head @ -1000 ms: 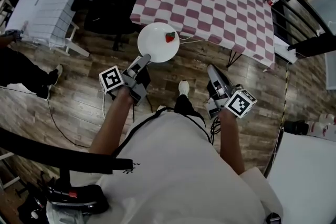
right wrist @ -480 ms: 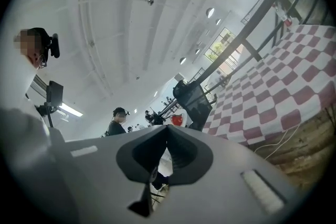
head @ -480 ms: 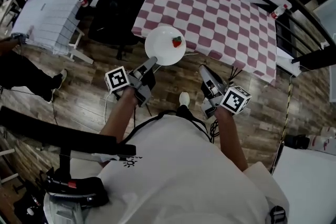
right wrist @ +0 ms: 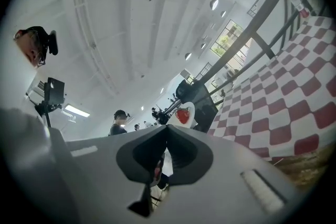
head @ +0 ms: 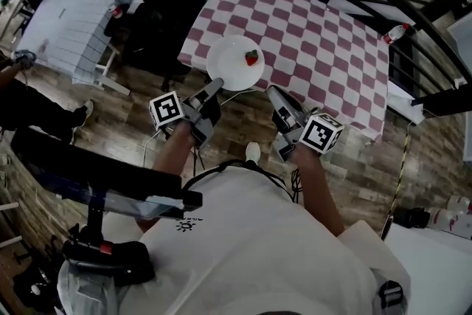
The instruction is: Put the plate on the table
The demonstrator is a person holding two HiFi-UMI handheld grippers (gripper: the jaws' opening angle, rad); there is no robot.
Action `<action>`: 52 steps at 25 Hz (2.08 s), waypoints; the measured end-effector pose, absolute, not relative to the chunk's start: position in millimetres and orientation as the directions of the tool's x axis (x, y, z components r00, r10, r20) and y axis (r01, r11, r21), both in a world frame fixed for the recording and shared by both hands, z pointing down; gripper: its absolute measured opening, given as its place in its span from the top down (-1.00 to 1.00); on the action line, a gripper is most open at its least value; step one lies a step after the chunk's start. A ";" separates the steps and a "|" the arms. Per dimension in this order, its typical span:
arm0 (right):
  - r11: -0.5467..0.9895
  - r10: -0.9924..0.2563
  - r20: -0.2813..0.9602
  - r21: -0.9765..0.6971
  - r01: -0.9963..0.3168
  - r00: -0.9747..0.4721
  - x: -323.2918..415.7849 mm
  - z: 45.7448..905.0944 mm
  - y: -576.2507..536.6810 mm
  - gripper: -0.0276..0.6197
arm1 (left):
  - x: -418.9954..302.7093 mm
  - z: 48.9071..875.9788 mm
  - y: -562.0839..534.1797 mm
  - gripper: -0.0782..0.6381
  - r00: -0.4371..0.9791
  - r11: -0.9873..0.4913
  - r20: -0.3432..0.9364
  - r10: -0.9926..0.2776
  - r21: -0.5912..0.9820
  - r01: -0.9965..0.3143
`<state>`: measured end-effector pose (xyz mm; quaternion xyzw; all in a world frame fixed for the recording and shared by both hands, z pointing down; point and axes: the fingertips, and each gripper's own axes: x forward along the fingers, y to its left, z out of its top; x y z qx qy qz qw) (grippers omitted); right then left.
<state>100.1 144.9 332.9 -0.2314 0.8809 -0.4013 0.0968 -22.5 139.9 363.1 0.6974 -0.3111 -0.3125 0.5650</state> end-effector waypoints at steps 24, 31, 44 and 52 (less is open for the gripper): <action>0.624 -0.450 -0.037 -0.728 -0.285 -0.892 136.9 329.9 0.6 0.89 | 11.3 379.8 28.1 0.73 0.482 -0.109 -0.039 -0.876 0.987 -0.119; 0.626 -0.428 -0.042 -0.735 -0.263 -0.903 143.4 334.8 -11.0 0.89 | 23.4 380.7 22.9 0.73 0.460 -0.123 -0.058 -0.886 0.986 -0.113; 0.630 -0.426 -0.067 -0.738 -0.242 -0.902 151.7 335.4 -17.1 0.89 | 13.7 382.0 28.4 0.73 0.409 -0.113 -0.055 -0.911 0.986 -0.121; 0.623 -0.420 -0.053 -0.743 -0.245 -0.906 141.5 343.3 -17.0 0.89 | 5.9 392.2 21.6 0.73 0.408 -0.106 -0.052 -0.912 0.988 -0.109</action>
